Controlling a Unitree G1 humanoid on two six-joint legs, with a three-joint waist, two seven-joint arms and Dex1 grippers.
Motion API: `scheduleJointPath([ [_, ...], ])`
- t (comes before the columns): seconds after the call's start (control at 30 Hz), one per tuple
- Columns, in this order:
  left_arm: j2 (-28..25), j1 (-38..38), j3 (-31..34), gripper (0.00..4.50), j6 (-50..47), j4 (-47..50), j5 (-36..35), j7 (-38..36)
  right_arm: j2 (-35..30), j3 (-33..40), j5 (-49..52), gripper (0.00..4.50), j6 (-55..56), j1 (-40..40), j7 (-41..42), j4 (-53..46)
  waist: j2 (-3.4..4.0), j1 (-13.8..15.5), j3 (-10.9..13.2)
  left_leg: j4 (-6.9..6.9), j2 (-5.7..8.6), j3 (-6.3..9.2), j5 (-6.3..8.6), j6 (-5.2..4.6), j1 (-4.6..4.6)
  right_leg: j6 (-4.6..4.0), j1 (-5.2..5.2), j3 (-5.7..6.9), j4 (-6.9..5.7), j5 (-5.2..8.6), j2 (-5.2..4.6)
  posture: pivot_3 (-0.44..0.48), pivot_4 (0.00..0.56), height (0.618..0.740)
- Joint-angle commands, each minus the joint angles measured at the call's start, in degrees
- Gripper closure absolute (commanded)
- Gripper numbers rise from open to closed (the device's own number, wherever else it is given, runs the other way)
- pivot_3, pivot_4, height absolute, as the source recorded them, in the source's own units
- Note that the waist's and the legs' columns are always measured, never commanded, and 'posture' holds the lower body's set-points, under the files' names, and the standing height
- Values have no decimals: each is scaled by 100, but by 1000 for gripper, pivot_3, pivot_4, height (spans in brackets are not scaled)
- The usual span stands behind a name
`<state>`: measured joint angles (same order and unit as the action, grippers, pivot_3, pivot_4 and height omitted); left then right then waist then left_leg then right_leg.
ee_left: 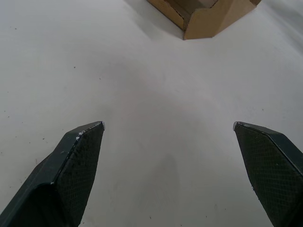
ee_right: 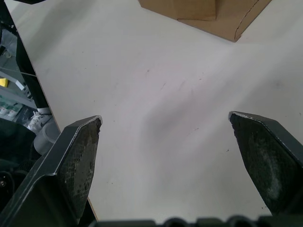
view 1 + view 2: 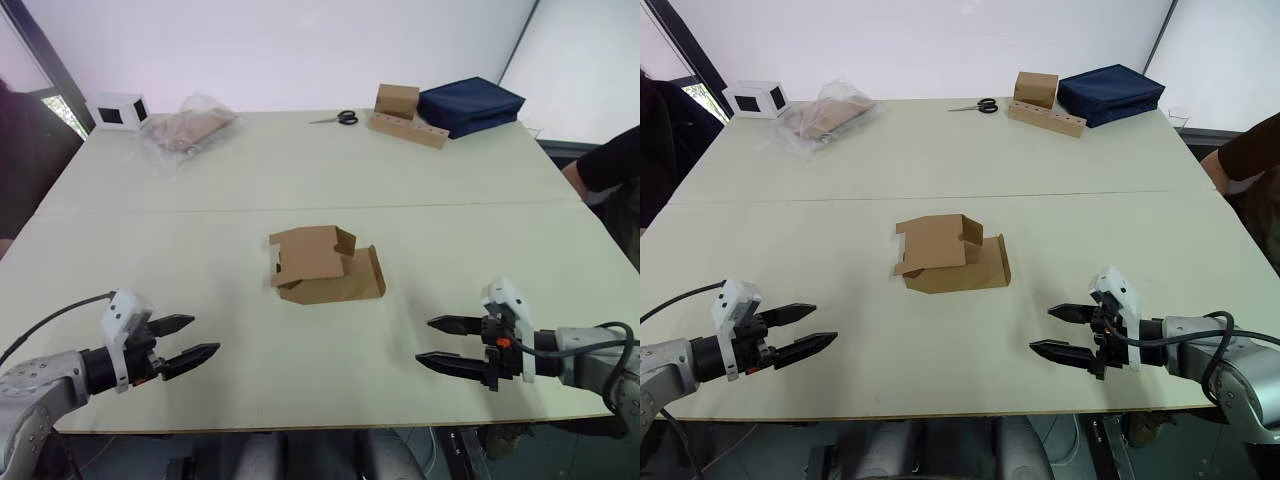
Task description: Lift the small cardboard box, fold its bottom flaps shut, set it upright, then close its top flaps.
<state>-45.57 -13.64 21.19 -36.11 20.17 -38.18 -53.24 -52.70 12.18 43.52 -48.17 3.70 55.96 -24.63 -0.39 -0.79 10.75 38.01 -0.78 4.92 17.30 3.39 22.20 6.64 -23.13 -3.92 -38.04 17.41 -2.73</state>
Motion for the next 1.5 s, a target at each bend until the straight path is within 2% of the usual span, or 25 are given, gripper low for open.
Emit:
scheduleJointPath([
  [0.03, -21, 43, 176, 0, 16, -11, -84, -24, 4, 68, 97, 44, -20, -64, -44, -202, 0, -1, 0, 0, 0, 0, 0, 0, 0, 0, 0, 0, 0, 0, 0, 0, 150, 740],
  [0.57, -14, 268, 188, 0, -25, -117, -172, -10, 119, 86, 32, 44, 107, -259, -242, -132, 0, -3, 0, 0, 0, 0, 0, 0, 0, 0, 0, 0, -1, 0, 0, 0, 150, 740],
  [0.73, -60, 634, 248, 0, -284, -157, -380, 104, 133, 96, -154, 44, 305, -424, -332, 2, 0, 6, 0, 1, 0, 0, 0, 0, 0, 0, 0, 0, -2, 0, 0, 0, 150, 740],
  [0.9, -285, 825, 200, 0, -424, -106, -314, 97, 170, 286, -99, 44, 313, -413, -463, -113, 0, -9, 0, 0, 0, 1, 0, 0, 0, 0, -1, 0, -2, 0, 0, 0, 150, 740],
  [1.1, -576, 1312, 74, 0, -528, -656, -202, 12, 208, 430, -182, 44, 387, -150, -651, -334, 0, 4, 0, 1, 0, 1, 0, 1, 0, 0, -2, 1, -5, 0, 1, 0, 150, 740],
  [1.2, -737, 1674, 38, 0, -967, -925, -444, -80, 190, 497, -221, 44, 425, -131, -733, -419, 0, -8, 0, 1, 1, -1, 0, 0, 0, 0, -2, 0, -5, 0, 1, 0, 150, 740],
  [1.33, -883, 2373, -73, 0, -2041, -1318, -1010, -209, 130, 534, -192, 44, 388, -263, -827, -628, 0, -15, 0, 1, 0, 1, 0, 0, 1, 0, -3, 1, -5, 0, 3, 0, 150, 740],
  [1.43, -761, 3305, -305, 0, -3158, -1877, -1549, -223, 54, 415, -141, 44, 274, -539, -971, -1024, -1, -11, 1, 2, 1, 2, 0, 0, 0, 0, -3, 1, -7, 0, 2, 0, 150, 740],
  [1.5, -544, 3807, -506, 0, -3575, -2256, -1669, -185, 87, 327, -71, 44, 178, -732, -1117, -1267, -1, -18, 1, 3, 1, 4, 0, 0, 1, 0, -4, 3, -11, 0, 4, 0, 150, 740],
])
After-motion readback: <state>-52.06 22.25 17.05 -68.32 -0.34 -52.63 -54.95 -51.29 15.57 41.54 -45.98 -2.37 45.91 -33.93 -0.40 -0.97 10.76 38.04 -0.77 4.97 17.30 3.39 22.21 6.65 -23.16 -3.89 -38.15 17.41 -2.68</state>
